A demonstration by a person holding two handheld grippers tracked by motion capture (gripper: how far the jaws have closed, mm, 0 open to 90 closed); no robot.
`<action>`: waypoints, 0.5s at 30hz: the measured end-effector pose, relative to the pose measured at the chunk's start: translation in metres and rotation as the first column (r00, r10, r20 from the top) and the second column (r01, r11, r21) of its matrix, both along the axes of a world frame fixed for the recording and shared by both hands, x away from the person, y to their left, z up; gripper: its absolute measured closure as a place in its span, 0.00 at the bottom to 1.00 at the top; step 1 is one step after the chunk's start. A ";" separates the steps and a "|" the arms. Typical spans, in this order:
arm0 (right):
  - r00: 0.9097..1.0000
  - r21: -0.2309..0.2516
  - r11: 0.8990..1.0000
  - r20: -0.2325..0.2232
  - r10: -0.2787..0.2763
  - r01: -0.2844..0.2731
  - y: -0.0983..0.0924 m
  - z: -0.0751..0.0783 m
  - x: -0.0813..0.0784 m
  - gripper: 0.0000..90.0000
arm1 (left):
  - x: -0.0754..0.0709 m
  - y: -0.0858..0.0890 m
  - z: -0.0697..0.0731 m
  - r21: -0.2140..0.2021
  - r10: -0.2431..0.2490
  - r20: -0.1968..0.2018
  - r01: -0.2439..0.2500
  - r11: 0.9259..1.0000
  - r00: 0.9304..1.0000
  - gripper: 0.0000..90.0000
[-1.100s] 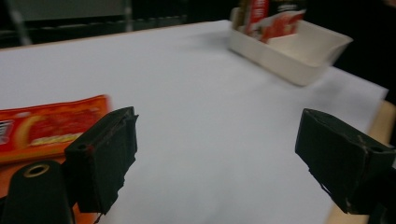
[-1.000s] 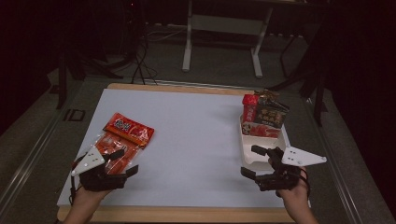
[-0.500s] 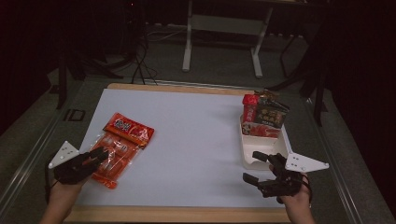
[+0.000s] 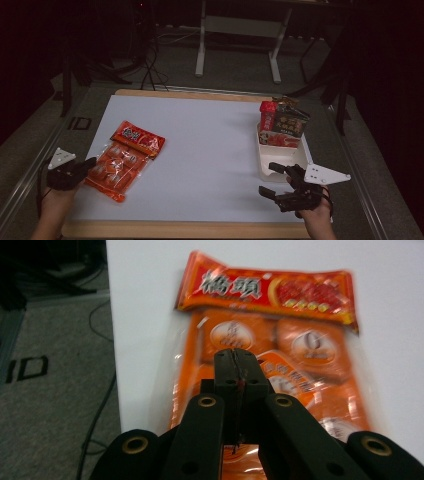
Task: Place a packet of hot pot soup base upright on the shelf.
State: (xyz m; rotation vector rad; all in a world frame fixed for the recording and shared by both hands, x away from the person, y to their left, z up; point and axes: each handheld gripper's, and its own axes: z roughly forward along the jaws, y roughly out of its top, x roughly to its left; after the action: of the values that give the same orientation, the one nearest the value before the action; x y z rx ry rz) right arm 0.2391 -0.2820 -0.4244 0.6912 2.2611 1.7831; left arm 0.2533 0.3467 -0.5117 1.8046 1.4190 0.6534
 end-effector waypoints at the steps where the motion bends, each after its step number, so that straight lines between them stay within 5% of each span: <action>1: 1.000 -0.002 1.000 0.000 0.003 -0.003 0.001 0.000 0.000 0.16 | 0.002 0.002 -0.003 0.007 0.007 -0.012 -0.007 1.000 1.000 1.00; 8: 1.000 -0.004 1.000 -0.010 0.021 -0.021 0.004 -0.002 0.002 0.16 | 0.010 0.016 -0.016 -0.002 0.020 -0.063 -0.020 1.000 0.998 1.00; 15: 1.000 -0.004 1.000 -0.018 0.025 -0.025 0.004 -0.003 0.003 0.16 | 0.017 0.019 -0.025 0.036 0.033 -0.106 -0.029 0.999 0.994 1.00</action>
State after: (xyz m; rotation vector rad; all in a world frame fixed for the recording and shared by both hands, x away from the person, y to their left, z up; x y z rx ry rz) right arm 0.2420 -0.2778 -0.4270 0.6835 2.2941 1.7893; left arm 0.2700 0.3654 -0.5371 1.8722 1.5174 0.6086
